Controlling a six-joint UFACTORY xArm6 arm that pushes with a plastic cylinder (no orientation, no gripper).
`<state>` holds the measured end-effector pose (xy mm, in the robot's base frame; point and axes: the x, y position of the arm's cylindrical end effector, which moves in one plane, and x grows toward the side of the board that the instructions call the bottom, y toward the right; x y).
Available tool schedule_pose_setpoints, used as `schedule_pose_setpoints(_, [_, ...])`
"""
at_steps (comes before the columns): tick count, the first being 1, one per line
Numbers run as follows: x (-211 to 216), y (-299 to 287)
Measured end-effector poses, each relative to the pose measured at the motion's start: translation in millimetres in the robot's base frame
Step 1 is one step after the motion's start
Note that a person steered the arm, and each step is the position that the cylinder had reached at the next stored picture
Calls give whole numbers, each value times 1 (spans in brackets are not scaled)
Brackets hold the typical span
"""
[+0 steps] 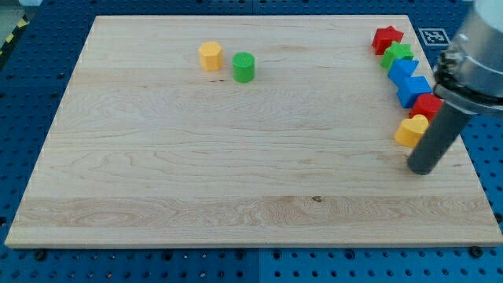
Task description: Move the yellow heart to the bottom of the red circle
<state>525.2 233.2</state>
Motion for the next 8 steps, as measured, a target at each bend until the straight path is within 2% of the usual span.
schedule_pose_setpoints(3, [-12,6])
schedule_pose_setpoints(5, [-19,-56])
schedule_pose_setpoints(8, [-39,-47])
